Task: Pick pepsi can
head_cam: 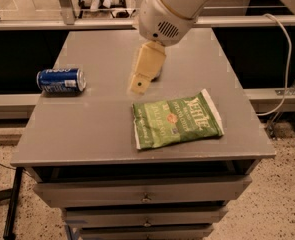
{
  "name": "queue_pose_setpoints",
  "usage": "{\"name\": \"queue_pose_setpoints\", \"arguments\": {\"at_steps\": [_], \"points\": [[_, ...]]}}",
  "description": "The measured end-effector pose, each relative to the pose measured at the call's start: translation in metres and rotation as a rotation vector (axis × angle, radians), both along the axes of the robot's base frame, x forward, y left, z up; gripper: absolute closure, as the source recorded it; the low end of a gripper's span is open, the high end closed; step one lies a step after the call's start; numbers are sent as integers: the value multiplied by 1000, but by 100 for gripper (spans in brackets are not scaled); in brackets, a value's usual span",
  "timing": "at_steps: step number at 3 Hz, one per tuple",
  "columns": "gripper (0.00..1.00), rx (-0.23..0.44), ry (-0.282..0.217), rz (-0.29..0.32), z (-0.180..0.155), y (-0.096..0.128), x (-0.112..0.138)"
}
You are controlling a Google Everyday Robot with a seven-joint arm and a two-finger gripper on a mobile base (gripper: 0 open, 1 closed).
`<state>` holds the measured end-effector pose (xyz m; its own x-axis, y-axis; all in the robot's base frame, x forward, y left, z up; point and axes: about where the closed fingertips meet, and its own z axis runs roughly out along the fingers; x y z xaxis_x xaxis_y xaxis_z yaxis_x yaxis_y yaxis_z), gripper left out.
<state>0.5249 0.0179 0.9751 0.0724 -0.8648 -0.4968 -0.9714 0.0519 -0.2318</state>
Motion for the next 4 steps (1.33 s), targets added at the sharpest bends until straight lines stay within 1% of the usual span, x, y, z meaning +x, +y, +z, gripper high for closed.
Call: {"name": "queue_pose_setpoints", "arguments": {"at_steps": [1, 2, 3, 4], "points": [[0, 69, 8, 18, -18, 38, 26], [0, 111, 31, 28, -37, 86, 59], [0, 93, 58, 39, -60, 133, 82], [0, 65, 92, 37, -86, 172, 103]]}}
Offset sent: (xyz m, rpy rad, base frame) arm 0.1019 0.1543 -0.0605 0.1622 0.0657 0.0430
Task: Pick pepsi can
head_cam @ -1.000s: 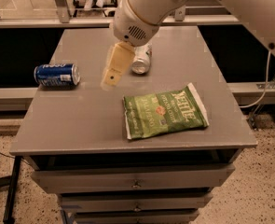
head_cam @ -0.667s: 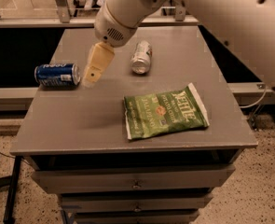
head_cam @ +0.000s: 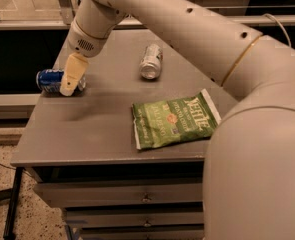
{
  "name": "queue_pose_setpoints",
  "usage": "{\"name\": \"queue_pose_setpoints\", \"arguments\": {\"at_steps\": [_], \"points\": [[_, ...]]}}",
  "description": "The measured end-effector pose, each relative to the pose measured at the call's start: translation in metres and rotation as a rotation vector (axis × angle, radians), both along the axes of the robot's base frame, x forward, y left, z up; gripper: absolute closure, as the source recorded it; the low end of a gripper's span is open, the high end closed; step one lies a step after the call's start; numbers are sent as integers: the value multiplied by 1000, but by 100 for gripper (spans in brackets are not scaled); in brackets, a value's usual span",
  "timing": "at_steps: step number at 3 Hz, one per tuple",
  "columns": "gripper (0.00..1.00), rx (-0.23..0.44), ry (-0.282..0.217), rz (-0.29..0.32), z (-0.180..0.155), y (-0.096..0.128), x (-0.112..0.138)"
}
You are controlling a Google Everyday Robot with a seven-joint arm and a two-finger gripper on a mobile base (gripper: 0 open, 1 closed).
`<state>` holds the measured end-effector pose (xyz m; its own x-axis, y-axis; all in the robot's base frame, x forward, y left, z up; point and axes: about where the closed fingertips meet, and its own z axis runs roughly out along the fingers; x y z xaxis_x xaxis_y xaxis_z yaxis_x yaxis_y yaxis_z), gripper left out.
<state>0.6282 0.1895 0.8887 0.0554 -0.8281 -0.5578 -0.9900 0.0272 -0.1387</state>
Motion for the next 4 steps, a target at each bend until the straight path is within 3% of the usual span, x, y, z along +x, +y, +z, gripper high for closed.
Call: {"name": "queue_pose_setpoints", "arguments": {"at_steps": [1, 2, 3, 4], "points": [[0, -30, 19, -5, -23, 22, 18], [15, -51, 34, -17, -42, 32, 27], [39, -50, 29, -29, -44, 37, 32], [62, -9, -18, -29, -20, 38, 32]]}}
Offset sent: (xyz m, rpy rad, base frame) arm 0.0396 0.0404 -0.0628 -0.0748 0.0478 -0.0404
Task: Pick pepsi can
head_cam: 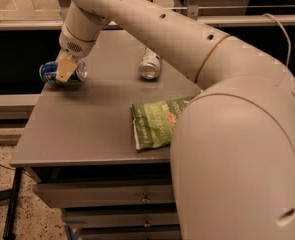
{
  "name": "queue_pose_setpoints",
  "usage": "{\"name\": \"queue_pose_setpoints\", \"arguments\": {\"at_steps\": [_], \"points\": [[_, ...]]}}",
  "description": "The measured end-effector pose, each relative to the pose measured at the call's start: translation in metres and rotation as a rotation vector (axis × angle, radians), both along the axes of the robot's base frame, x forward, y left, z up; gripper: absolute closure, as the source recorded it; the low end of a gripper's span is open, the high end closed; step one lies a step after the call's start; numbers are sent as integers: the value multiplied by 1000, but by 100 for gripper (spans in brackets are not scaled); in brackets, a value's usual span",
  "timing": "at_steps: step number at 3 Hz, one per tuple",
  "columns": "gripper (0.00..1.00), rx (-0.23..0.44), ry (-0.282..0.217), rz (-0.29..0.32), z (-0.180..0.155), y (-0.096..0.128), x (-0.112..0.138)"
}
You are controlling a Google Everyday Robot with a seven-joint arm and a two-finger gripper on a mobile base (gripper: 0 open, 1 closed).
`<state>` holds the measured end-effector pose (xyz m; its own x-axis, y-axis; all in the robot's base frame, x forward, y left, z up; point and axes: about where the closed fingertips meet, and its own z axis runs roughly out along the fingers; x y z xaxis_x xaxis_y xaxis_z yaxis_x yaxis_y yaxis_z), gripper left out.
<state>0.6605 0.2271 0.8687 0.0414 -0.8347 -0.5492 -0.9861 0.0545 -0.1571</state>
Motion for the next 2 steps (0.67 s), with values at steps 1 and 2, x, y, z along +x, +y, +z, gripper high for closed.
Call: {"name": "queue_pose_setpoints", "arguments": {"at_steps": [1, 2], "points": [[86, 82, -47, -7, 35, -15, -7], [100, 225, -84, -35, 74, -49, -12]]}}
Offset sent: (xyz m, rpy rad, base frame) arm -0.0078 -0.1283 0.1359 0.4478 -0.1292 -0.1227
